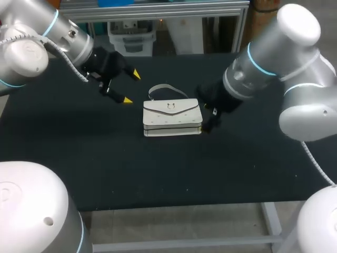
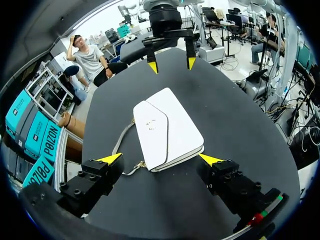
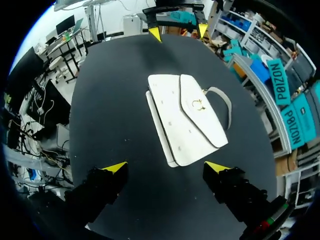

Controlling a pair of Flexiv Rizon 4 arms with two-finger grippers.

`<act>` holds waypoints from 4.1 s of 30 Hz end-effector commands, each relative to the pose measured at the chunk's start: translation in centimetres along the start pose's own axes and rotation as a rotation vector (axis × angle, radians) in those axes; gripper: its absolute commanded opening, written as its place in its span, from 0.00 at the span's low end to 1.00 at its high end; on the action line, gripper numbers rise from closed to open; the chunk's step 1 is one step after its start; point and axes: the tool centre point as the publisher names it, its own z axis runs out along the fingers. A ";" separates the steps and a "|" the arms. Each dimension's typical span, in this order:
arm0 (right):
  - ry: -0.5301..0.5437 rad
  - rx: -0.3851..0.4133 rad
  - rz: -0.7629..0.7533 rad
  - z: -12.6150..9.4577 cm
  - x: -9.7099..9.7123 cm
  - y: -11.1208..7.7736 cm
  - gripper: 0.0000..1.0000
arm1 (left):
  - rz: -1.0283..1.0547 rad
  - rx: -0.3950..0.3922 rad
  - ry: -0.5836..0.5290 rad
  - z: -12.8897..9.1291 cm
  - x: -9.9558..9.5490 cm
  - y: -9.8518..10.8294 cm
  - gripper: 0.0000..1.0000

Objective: Pick up the bag, open it, inspect its contents, close it, and place it on the opposite side

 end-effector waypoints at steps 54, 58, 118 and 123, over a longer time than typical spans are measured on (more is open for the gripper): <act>-0.358 0.233 -0.408 6.3 -3.0 2.3 0.71 | 0.078 0.041 0.040 5.9 -2.4 1.0 1.00; -0.382 0.251 -0.405 6.3 -3.1 2.5 0.68 | 0.076 0.037 0.049 6.2 -2.4 1.1 1.00; -0.386 0.127 -0.514 8.1 -5.0 2.1 0.00 | 0.111 0.030 0.097 7.4 -2.9 0.9 1.00; -0.407 0.154 -0.505 7.9 -3.7 2.7 0.00 | 0.118 0.042 0.081 7.7 -2.8 0.4 1.00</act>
